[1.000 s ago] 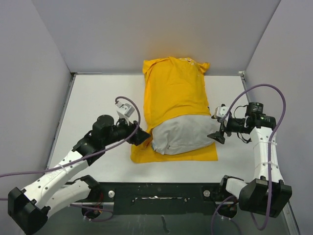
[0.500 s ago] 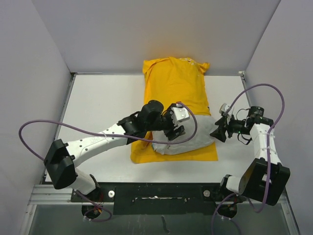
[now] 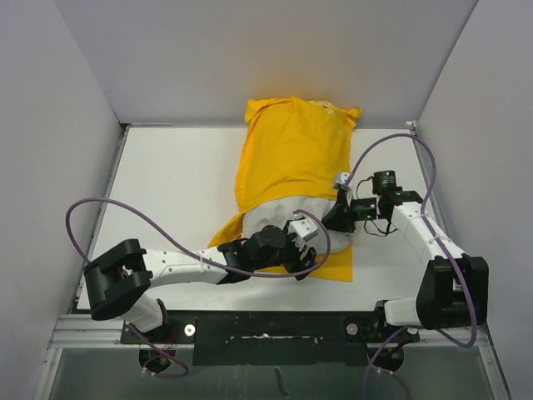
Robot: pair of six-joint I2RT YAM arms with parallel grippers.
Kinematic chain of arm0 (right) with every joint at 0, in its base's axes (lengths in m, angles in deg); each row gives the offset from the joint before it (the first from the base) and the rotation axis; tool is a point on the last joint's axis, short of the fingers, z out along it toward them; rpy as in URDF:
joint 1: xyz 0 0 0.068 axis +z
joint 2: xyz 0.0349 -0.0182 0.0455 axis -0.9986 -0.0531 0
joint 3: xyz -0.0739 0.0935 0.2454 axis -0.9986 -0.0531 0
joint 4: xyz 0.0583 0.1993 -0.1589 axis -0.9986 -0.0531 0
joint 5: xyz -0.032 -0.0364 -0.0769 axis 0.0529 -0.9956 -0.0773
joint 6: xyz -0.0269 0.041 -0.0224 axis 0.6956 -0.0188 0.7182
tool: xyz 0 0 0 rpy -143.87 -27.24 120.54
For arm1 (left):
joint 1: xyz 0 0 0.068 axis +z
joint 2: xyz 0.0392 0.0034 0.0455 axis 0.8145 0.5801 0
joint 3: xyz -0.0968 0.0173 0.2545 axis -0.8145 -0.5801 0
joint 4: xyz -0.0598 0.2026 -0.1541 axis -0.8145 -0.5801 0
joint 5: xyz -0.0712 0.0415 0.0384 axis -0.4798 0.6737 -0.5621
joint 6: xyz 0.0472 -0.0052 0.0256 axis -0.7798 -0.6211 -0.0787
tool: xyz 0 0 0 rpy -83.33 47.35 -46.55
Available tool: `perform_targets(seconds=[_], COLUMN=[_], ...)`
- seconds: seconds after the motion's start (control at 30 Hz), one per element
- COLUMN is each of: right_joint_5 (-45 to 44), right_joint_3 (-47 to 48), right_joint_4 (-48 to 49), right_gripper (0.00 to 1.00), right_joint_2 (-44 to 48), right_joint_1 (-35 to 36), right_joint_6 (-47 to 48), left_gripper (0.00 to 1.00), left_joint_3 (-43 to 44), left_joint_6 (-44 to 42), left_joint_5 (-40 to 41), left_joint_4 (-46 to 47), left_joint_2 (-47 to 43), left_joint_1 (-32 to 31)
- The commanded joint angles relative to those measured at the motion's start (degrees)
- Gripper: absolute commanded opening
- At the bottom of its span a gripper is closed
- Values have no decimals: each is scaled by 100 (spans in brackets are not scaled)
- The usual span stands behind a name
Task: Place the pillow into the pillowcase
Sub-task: Stuff the pillow into the pillowcase.
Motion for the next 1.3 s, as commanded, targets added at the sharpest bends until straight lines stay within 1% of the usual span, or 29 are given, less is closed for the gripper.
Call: perform_targets(seconds=[0.0,0.03,0.07,0.1,0.17,0.2,0.27,0.3,0.37,0.4,0.43,0.47,0.5,0.53,0.6,0.7,0.77,0.83,0.9,0.93,1.0,1.07,1.13,1.2,1.27], right_joint_5=[343,341,322,333,583,638,825,965,1021,812,447,-43,-541,-951,-1315,-1709,-2132,-2268,-2028,-1694,-788,263,588,629,815], right_joint_3=[66,115,255,456,825,959,1166,1190,1133,1030,855,651,489,394,355,393,406,442,505,538,586,688,771,811,840], right_joint_4=[1526,1501,1146,579,-677,-1159,-1869,-1983,-1873,-1513,-720,-268,296,429,436,243,181,177,145,135,124,71,52,3,-111], right_gripper=[4,7,8,11,26,30,38,41,46,49,50,49,48,46,36,15,9,7,6,6,6,6,6,6,7], right_joint_2=[87,47,22,29,142,250,525,684,969,1091,1220,1263,1290,1252,993,583,291,-43,-342,-464,-654,-818,-985,-1126,-1216], right_joint_1=[681,764,817,867,876,818,399,-107,-761,-980,-1145,-1225,-1244,-1235,-1204,-879,-427,-82,178,325,525,658,721,744,751], right_joint_6=[-1584,-1511,-1202,-647,476,894,1508,1548,1385,971,269,-464,-978,-1154,-1265,-1182,-1076,-1135,-1199,-1222,-1287,-1316,-1372,-1342,-1250], left_gripper=[66,66,66,66,66,66,66,66,66,66,65,65,65,65,65,65,66,73,78,80,84,89,94,97,98], left_joint_3=[-537,-667,-760,-829,-928,-952,-955,-963,-994,-1014,-1032,-1039,-1040,-1021,-924,-717,-507,-88,288,425,563,613,751,967,1123], left_joint_6=[1265,1297,1292,1245,1098,1078,1075,1067,1163,1343,1550,1787,2043,2305,2760,3207,3550,4044,4556,4776,4949,4836,4608,4398,4336], left_joint_5=[1958,2235,2501,2773,3205,3330,3467,3513,3622,3692,3788,3861,3919,3980,4046,4074,4137,4213,4140,3973,3553,3437,3526,3756,3828], left_joint_4=[1342,1543,1811,2090,2827,3089,3467,3586,3684,3649,3548,3380,3152,2912,2363,1600,1011,63,-703,-930,-948,-716,-634,-705,-741], left_joint_2=[-360,-329,-269,-200,1,108,306,387,486,507,504,481,462,447,436,457,519,648,845,947,1087,1173,1224,1355,1542], left_joint_1=[-376,-497,-620,-746,-966,-1047,-1129,-1164,-1209,-1227,-1241,-1255,-1252,-1258,-1254,-1253,-1247,-1210,-1090,-976,-704,-542,-458,-372,-198])
